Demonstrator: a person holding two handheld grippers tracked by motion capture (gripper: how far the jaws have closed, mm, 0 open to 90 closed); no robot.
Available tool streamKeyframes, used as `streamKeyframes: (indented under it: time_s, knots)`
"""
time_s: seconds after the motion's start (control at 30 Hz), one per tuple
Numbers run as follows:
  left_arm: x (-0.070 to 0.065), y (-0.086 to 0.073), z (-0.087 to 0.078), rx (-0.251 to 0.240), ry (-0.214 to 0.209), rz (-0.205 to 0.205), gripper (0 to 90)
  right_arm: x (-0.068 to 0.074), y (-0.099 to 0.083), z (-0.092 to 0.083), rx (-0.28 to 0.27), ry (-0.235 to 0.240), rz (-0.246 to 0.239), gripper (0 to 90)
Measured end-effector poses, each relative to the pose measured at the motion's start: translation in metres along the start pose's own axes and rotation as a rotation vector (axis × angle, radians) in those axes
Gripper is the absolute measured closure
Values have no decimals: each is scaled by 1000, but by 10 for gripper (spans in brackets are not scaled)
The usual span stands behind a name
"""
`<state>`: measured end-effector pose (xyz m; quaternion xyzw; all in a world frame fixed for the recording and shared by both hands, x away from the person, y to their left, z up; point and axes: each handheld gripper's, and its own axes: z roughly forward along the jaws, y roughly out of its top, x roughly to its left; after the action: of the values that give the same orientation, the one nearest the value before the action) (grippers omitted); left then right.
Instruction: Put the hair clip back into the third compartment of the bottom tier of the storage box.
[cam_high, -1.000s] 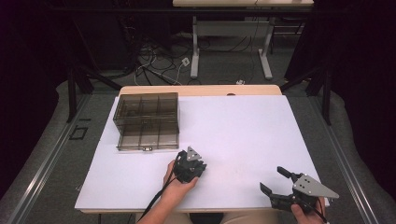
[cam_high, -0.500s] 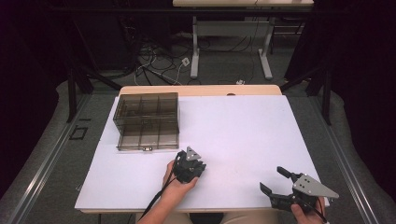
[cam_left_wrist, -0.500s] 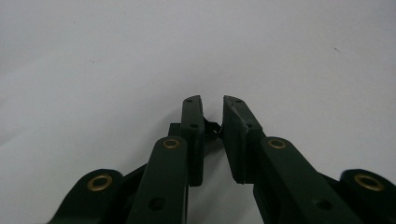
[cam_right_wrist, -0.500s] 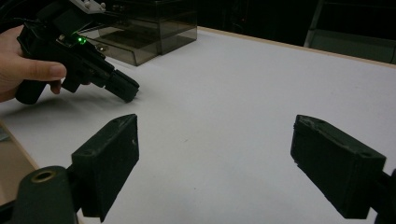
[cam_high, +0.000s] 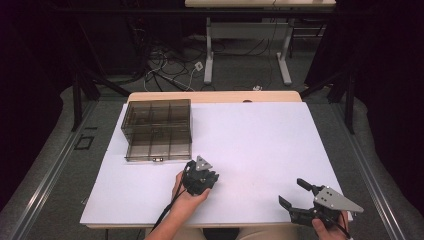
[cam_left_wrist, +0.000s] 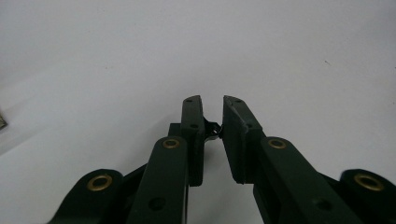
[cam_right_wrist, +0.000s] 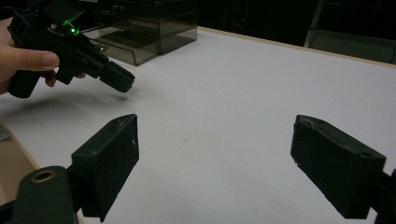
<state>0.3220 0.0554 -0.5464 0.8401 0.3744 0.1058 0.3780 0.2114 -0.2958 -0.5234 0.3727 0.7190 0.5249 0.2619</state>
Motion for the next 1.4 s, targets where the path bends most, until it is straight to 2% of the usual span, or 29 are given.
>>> streamKeyframes:
  time_s: [0.4,0.47,0.5,0.6,0.73,1.4]
  knots:
    - [2,6,-17,-34,7,-6,792,0,0,0,-1,9,3,147]
    - [3,6,-19,-41,-2,-14,792,0,0,0,2,11,3,147]
    - [3,7,-21,-40,8,-16,792,0,0,0,2,11,3,147]
    - [6,8,-24,-48,7,-11,792,0,0,0,2,12,2,147]
    - [8,10,-28,-63,15,-26,792,0,0,0,4,8,3,147]
    - [31,18,-56,-111,48,-74,793,0,0,2,0,16,-5,147]
